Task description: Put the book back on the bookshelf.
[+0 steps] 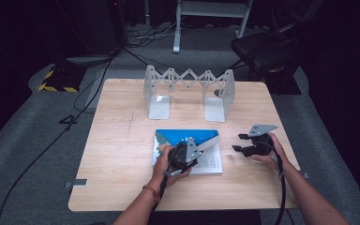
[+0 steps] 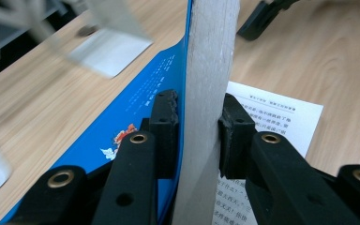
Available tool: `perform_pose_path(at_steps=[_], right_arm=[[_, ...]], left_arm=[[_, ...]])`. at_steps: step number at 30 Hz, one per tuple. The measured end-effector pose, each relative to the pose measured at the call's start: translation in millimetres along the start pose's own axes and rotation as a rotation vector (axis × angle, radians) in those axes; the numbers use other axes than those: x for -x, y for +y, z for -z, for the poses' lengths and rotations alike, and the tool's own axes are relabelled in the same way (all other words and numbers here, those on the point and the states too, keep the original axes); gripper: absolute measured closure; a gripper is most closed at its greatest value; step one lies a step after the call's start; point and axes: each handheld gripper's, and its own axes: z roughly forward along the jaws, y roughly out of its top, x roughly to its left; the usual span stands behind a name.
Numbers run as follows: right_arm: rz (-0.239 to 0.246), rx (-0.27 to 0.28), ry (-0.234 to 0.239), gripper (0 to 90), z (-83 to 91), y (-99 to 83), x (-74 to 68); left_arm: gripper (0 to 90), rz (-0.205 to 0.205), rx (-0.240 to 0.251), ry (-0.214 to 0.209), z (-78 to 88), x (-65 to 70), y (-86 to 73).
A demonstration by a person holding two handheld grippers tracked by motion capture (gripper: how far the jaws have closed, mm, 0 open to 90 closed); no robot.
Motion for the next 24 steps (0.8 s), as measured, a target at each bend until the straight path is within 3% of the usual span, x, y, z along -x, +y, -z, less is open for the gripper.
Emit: perform_pose_path(at_steps=[3, 5, 7, 9, 14, 18, 20, 22, 24], right_arm=[[-0.015, -0.002, -0.011, 39.1, 2.4, -3.8, 3.8], [-0.066, 0.035, 0.004, 39.3, 7.2, -8.7, 11.6], [-0.083, 0.043, 0.016, 39.5, 9.3, -13.3, 15.2], [-0.092, 0.040, 0.014, 39.5, 9.2, -16.4, 16.9], [-0.119, 0.050, -0.009, 39.5, 5.1, -20.0, 21.9], [-0.136, 0.036, -0.018, 39.5, -1.7, -22.4, 22.5], [-0.137, 0.036, -0.016, 39.5, -2.9, -22.6, 22.3], [-0.141, 0.037, -0.009, 39.3, -5.0, -23.1, 21.5], [-0.146, 0.050, -0.002, 39.2, -7.8, -21.9, 20.4]], left_arm=[[71.7, -0.031, 0.004, -0.042, -10.3, 4.1, 7.6], [71.5, -0.046, 0.004, -0.076, -16.6, 3.8, 12.7], [71.0, -0.024, -0.005, -0.092, -17.5, 1.9, 13.7], [69.5, 0.011, -0.018, -0.088, -16.8, 3.3, 12.0], [67.7, 0.048, -0.041, -0.067, -14.9, 9.9, 6.2], [70.4, 0.071, -0.027, -0.049, -12.7, 9.7, 5.4], [70.9, 0.108, 0.002, -0.064, -9.9, 5.1, 3.6], [71.0, 0.182, 0.033, -0.102, -4.7, -3.5, 0.5], [71.1, 0.230, 0.074, -0.131, 3.2, -12.1, -2.5]])
